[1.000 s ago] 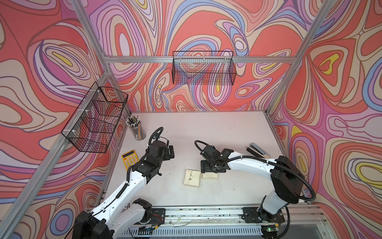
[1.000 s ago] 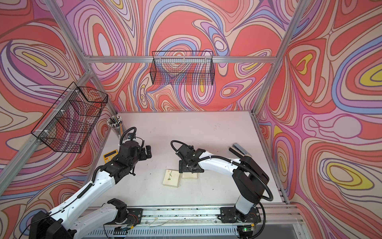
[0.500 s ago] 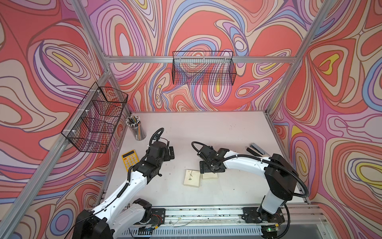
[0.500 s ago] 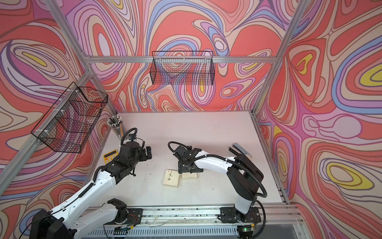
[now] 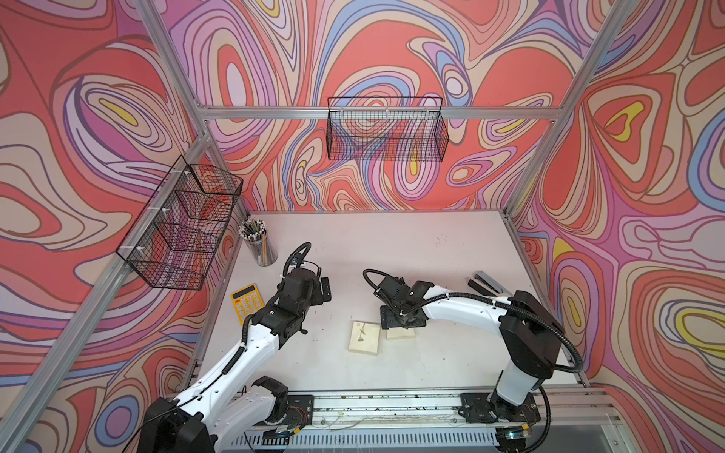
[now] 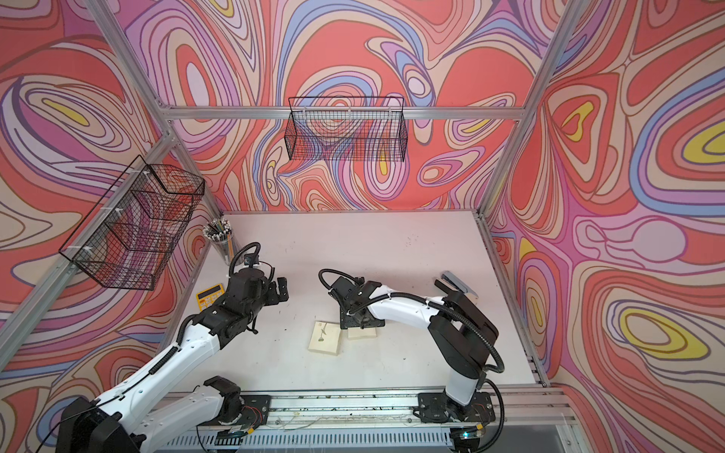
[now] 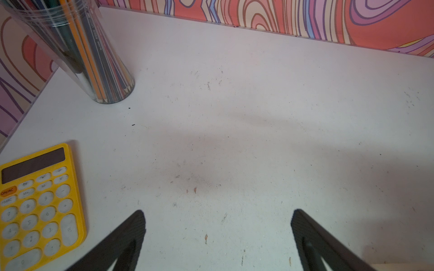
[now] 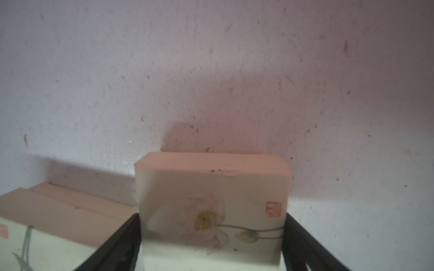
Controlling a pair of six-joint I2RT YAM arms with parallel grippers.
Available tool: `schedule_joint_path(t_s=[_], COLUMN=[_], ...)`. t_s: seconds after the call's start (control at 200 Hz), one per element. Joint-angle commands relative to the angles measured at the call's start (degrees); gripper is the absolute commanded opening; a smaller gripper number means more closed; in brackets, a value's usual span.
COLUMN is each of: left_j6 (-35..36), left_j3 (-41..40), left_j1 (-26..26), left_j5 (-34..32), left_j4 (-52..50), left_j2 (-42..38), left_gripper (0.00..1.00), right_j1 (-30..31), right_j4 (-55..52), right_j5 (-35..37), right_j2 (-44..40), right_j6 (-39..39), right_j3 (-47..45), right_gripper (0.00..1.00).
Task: Take the rings out of the lift-off lid box
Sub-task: Pick up the jewelry box from the center of the board.
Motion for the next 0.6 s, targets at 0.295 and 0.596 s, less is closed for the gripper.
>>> schedule_joint_path(t_s=[0.295,0.596], left_j6=[-1.05,-5.26], left_j3=[-0.74,-1.89], left_j1=[-0.11,-0.60], left_j5=[5.44,18.08], left_j4=[1.25,5.39], left_j2=[-0.91,-1.12], left_gripper=[1.00,1.00], right_j1=[0.15,-2.33], right_j4=[0.87,7.38], right_j5=[1.20,-4.49], right_j2=[-5.87,-11.46], right_j6=[3.54,4.26], right_j3=[0.07,-2.61], right_gripper=[0.79,0.79])
